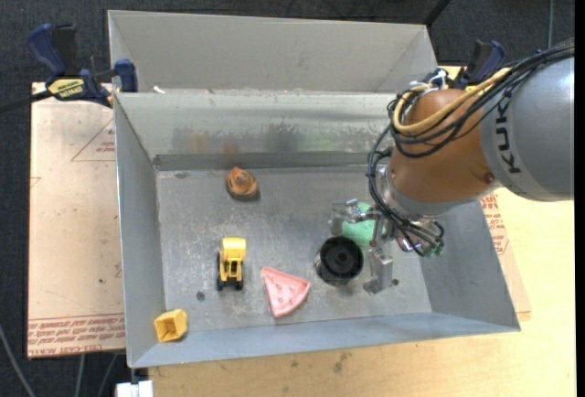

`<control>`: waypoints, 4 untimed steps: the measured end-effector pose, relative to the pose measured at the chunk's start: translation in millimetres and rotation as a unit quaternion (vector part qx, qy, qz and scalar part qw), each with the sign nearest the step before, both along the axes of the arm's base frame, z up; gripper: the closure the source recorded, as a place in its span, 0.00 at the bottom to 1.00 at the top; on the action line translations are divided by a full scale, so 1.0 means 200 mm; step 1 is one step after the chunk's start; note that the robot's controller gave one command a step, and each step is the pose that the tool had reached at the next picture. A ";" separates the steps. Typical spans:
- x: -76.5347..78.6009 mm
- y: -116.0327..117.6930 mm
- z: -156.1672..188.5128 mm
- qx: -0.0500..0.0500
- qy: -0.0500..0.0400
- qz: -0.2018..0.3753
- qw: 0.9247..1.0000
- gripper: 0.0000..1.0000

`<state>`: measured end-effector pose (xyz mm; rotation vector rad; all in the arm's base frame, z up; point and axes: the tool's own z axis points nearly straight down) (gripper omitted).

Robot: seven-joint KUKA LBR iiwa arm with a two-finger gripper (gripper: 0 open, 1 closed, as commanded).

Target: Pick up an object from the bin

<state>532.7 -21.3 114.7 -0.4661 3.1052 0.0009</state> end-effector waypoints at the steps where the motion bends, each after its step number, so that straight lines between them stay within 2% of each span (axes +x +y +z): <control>1: 0.05 0.02 -0.17 0.001 -0.002 -0.050 0.999 0.00; 2: 0.03 -0.02 -0.21 0.001 -0.003 0.058 0.998 1.00; 4: 0.03 -0.02 -0.20 0.001 -0.002 0.058 0.998 1.00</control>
Offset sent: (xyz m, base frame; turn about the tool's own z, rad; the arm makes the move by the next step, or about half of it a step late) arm 0.0035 -0.0051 -0.0447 -0.1184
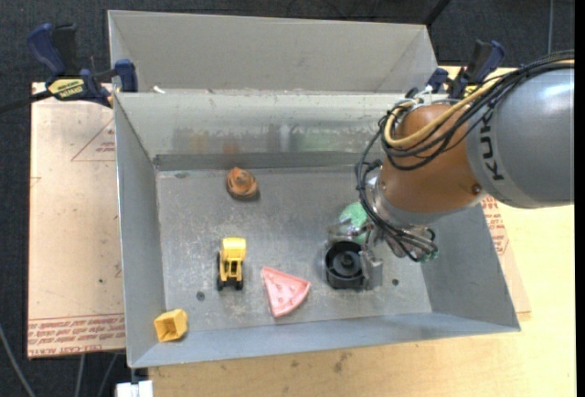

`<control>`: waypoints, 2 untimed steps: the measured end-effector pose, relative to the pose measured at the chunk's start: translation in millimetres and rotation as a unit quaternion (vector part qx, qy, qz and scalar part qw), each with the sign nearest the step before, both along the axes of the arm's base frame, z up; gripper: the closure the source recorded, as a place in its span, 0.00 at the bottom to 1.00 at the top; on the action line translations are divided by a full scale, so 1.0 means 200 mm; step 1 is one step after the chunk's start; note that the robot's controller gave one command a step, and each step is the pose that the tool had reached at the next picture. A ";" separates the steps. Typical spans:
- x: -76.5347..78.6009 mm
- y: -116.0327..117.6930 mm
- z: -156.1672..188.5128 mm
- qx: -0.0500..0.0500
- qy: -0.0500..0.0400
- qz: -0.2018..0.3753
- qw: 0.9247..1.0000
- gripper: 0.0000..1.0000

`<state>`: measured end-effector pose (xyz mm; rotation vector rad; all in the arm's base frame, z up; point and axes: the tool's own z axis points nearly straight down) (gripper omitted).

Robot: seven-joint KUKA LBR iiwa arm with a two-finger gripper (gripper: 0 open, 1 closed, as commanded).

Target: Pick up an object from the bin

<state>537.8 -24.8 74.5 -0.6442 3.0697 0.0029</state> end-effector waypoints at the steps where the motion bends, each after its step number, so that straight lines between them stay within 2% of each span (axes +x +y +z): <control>1: -0.01 0.00 0.08 0.000 0.005 0.000 1.000 1.00; 2: -0.01 0.00 0.18 -0.001 0.003 0.000 1.000 1.00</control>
Offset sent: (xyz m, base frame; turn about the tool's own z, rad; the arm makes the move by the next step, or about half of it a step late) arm -0.0001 -0.0001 0.0120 0.0000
